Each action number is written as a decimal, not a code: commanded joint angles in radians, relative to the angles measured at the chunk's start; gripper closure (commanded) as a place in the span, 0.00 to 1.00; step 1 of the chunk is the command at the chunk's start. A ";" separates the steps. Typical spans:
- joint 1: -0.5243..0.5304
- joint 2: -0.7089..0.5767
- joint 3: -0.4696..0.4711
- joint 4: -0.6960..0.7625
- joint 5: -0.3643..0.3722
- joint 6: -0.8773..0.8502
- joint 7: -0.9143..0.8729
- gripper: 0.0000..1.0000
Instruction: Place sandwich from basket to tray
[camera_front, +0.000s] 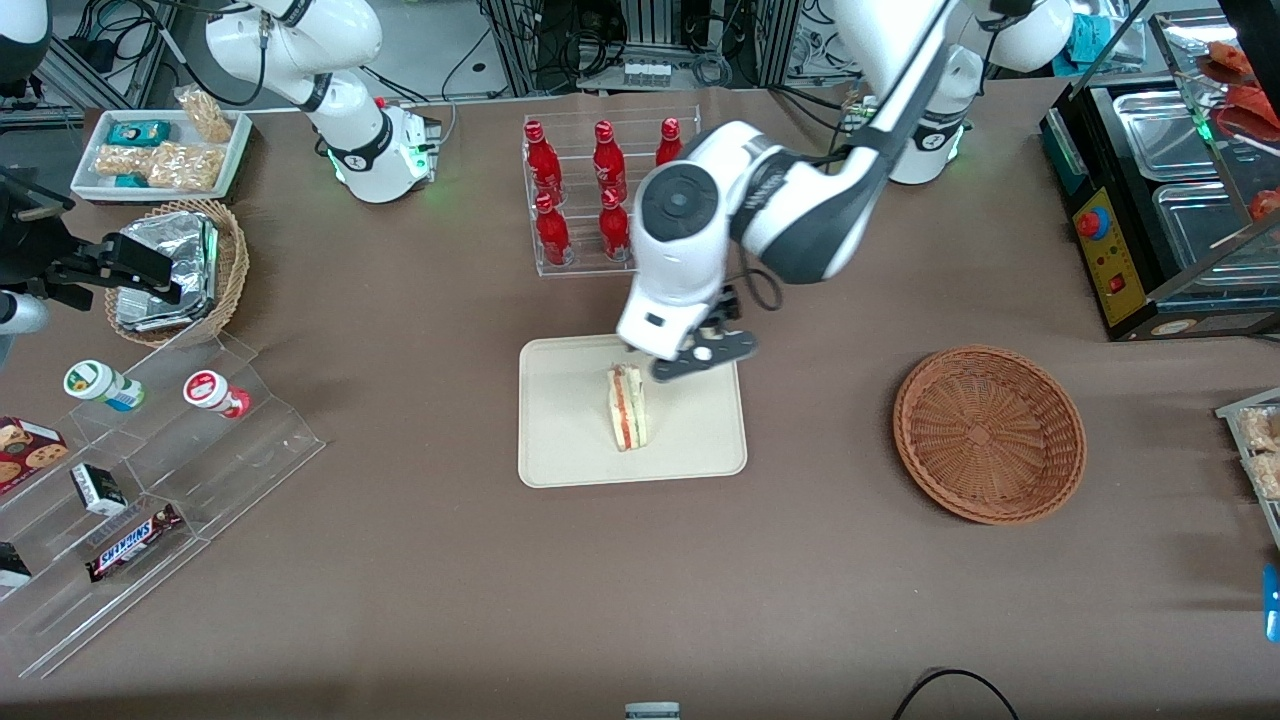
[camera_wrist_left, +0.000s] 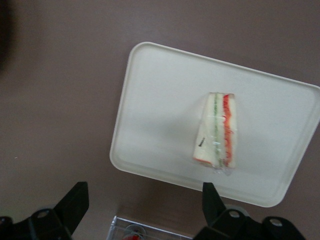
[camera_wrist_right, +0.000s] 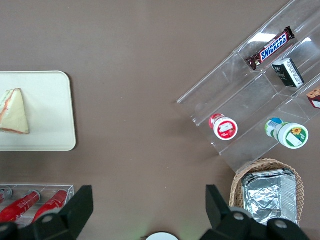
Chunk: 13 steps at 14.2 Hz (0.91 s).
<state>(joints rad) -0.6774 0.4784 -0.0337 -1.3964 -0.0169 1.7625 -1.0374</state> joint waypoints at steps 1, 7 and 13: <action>0.073 -0.037 -0.009 -0.045 0.015 -0.023 0.003 0.00; 0.248 -0.237 -0.009 -0.292 0.015 -0.014 0.291 0.00; 0.453 -0.427 -0.020 -0.406 0.014 -0.101 0.607 0.00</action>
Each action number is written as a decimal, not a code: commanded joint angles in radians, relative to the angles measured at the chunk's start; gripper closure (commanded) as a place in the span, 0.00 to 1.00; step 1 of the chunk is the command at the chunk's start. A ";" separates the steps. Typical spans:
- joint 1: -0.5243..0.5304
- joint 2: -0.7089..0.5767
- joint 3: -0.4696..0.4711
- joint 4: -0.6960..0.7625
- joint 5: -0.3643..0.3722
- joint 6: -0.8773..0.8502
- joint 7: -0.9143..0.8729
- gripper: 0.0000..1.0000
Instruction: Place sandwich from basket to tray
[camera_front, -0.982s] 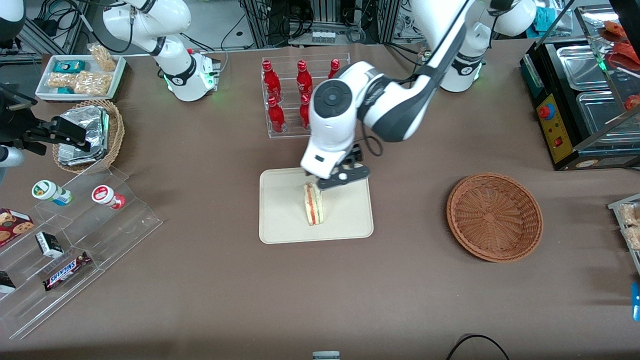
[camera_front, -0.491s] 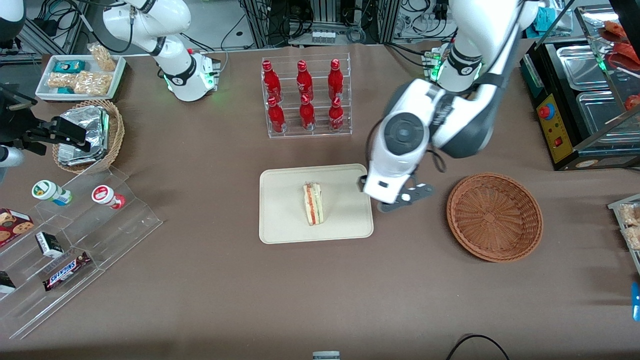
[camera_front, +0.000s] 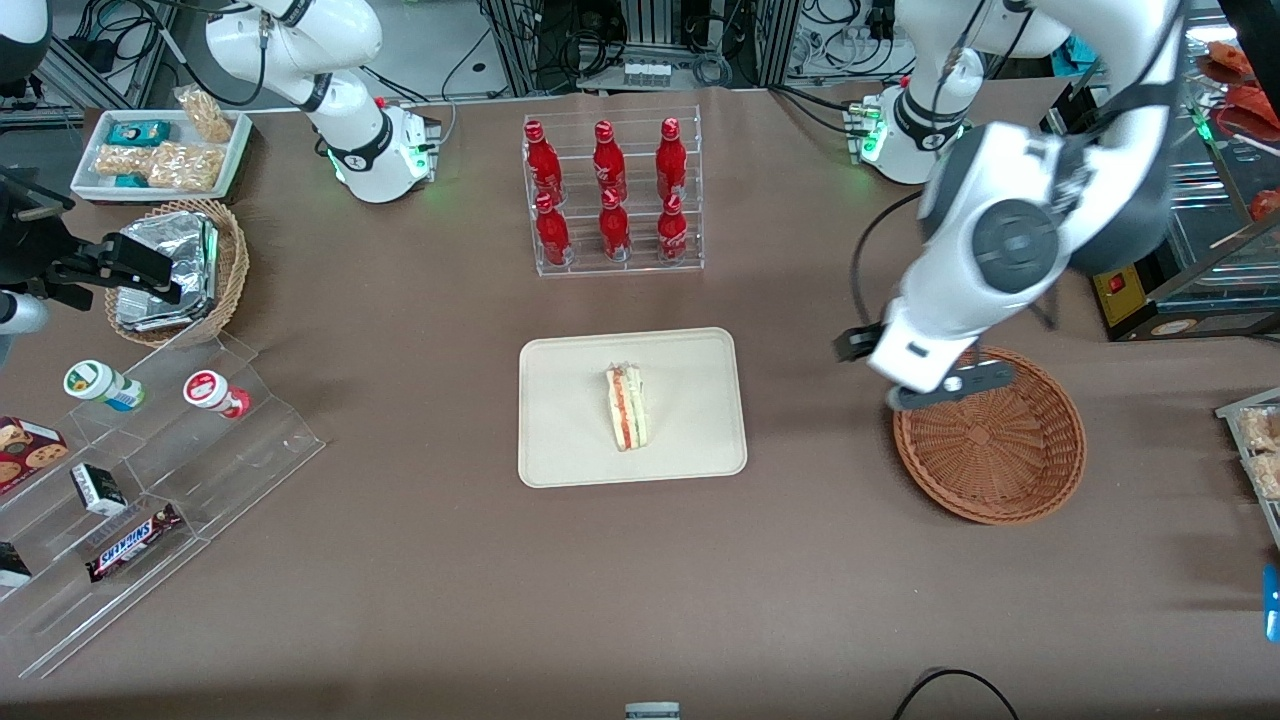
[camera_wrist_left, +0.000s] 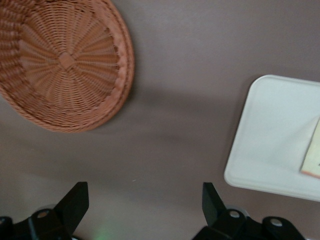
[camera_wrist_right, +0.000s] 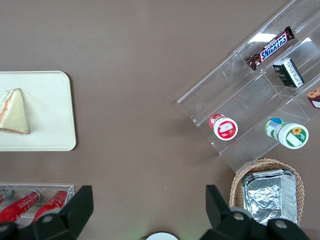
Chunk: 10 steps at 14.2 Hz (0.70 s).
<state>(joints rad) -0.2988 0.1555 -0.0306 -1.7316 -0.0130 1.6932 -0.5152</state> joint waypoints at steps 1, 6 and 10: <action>0.125 -0.117 -0.053 -0.066 0.008 -0.056 0.143 0.00; 0.332 -0.174 -0.163 -0.037 0.007 -0.141 0.400 0.00; 0.345 -0.201 -0.102 -0.013 0.010 -0.147 0.538 0.00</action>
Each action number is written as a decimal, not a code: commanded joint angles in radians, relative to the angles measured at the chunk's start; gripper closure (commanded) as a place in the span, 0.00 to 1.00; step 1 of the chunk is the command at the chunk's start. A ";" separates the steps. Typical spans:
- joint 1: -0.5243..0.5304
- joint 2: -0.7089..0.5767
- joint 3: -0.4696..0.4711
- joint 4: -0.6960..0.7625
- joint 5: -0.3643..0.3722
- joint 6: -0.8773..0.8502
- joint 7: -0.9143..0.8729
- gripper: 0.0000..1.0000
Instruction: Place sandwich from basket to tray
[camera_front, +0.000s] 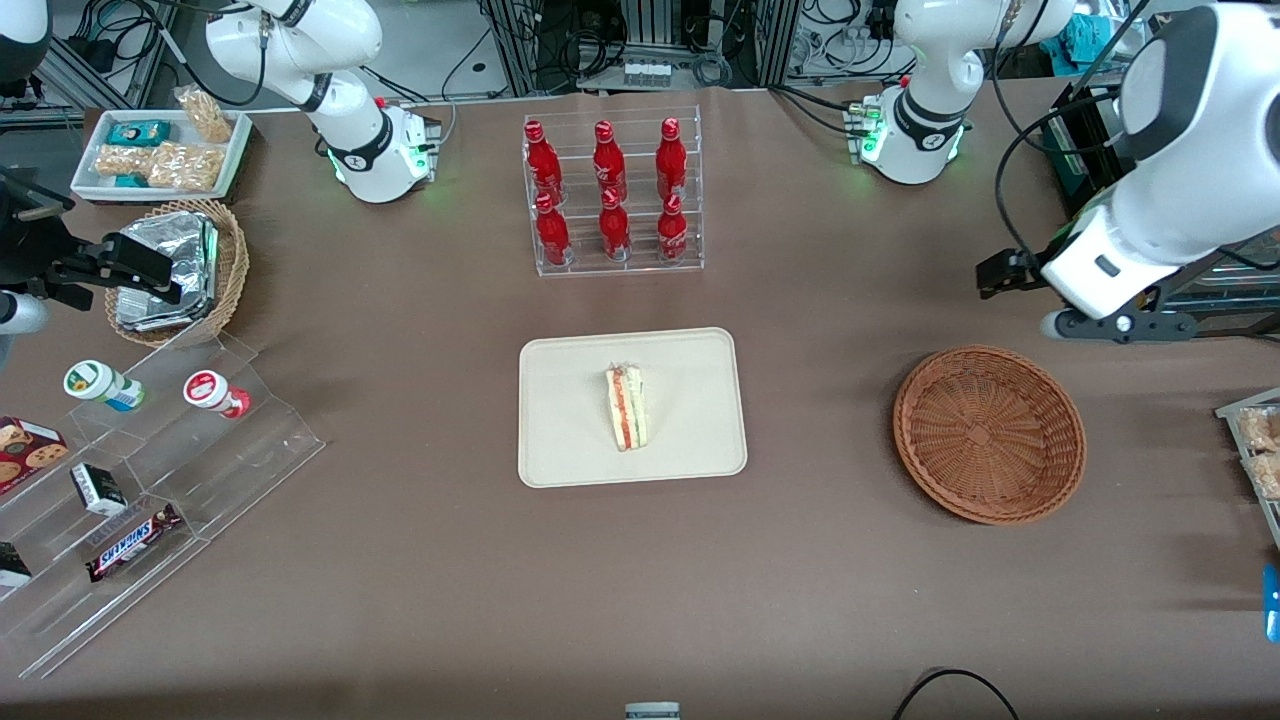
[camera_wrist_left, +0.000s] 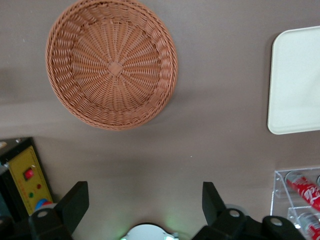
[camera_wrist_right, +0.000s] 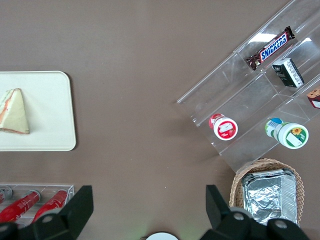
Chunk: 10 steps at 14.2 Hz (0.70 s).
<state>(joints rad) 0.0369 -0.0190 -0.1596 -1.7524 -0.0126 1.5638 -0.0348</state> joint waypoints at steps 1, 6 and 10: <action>0.008 -0.030 0.046 0.033 0.010 -0.018 0.058 0.00; -0.024 -0.036 0.139 0.106 0.010 -0.019 0.062 0.00; -0.034 -0.038 0.155 0.120 0.010 -0.019 0.064 0.00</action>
